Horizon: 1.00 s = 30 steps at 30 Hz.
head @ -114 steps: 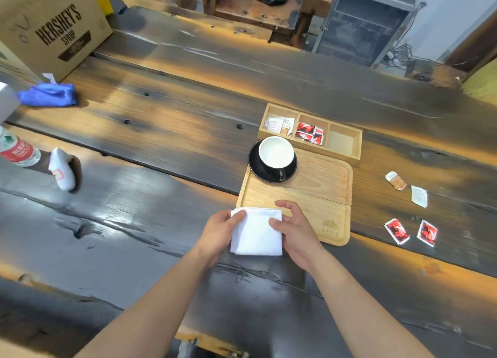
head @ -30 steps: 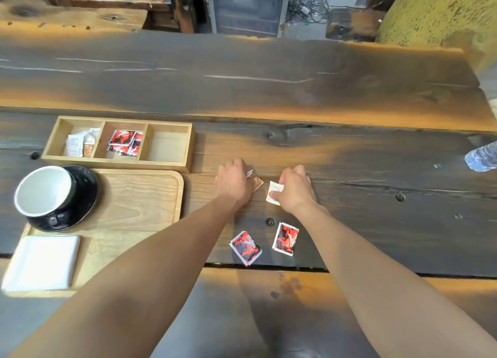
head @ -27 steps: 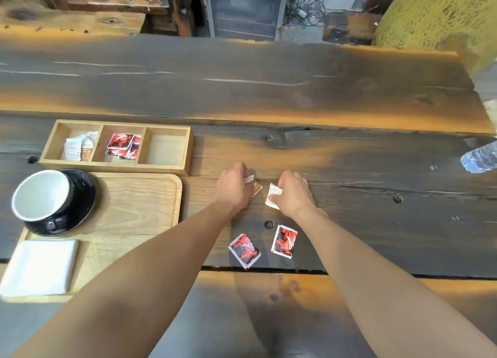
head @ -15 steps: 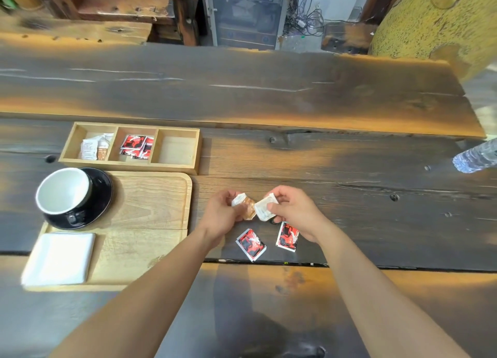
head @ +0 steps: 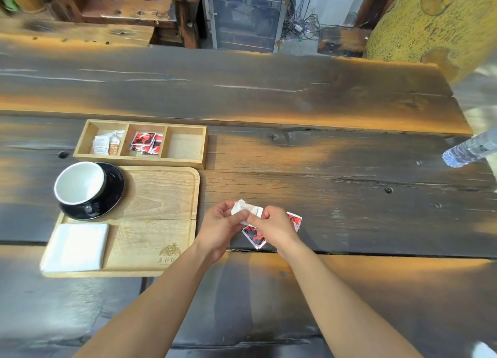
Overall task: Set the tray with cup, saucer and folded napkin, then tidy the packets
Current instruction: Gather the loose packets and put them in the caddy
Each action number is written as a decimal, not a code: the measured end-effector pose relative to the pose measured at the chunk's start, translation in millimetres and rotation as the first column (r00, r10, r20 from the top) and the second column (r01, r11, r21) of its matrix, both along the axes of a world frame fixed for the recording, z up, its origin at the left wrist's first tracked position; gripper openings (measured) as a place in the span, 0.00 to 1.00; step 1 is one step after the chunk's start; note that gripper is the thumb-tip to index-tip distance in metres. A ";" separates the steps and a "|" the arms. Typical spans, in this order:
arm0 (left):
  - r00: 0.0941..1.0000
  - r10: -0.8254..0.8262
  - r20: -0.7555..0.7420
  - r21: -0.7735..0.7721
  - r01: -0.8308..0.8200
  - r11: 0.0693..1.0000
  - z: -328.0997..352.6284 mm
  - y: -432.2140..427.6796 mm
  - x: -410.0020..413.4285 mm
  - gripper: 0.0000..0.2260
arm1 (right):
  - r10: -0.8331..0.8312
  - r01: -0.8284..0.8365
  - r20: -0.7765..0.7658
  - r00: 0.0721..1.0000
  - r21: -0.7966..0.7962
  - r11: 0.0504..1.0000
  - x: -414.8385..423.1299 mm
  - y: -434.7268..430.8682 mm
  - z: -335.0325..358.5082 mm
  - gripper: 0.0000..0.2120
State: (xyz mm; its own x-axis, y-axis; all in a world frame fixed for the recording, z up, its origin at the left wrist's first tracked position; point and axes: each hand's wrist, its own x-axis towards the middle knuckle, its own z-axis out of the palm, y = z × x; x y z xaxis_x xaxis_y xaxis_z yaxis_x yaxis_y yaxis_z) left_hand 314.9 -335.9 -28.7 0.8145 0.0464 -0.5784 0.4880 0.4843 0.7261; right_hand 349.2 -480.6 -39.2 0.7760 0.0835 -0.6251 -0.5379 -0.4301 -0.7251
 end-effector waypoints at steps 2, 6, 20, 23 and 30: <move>0.999 0.030 -0.015 0.004 -0.030 1.000 0.2 3.1 -3.1 0.06 | 0.036 -0.033 -0.047 0.998 0.062 0.998 -7.4 -5.1 0.0 0.20; 0.986 0.146 -0.076 0.092 -0.139 0.986 -0.9 15.2 -6.9 0.02 | 0.152 -0.130 0.098 0.983 -0.202 0.971 -19.1 -11.9 -8.1 0.18; 0.979 0.165 -0.122 0.189 -0.140 0.972 -9.8 39.8 -12.7 0.05 | 0.110 0.059 0.202 0.973 -0.681 0.730 -24.9 -27.6 -20.9 0.18; 0.982 0.147 -0.116 0.186 -0.124 0.975 -8.7 35.1 -12.7 0.05 | 0.035 0.089 0.152 0.988 -0.734 0.674 -21.5 -40.3 -27.8 0.18; 0.985 0.140 -0.098 0.173 -0.122 0.977 -1.5 44.3 -17.4 0.04 | -0.051 0.095 0.082 0.995 -0.759 0.644 -12.3 -30.2 -36.1 0.19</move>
State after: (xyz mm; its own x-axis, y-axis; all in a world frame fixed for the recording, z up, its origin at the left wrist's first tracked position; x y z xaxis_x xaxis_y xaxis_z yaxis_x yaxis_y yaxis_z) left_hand 297.6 -291.7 -30.2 0.7271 0.2513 -0.6389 0.5094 0.4265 0.7474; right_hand 336.9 -510.7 -75.3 0.7890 -0.4633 -0.4035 -0.5664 -0.8031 -0.1853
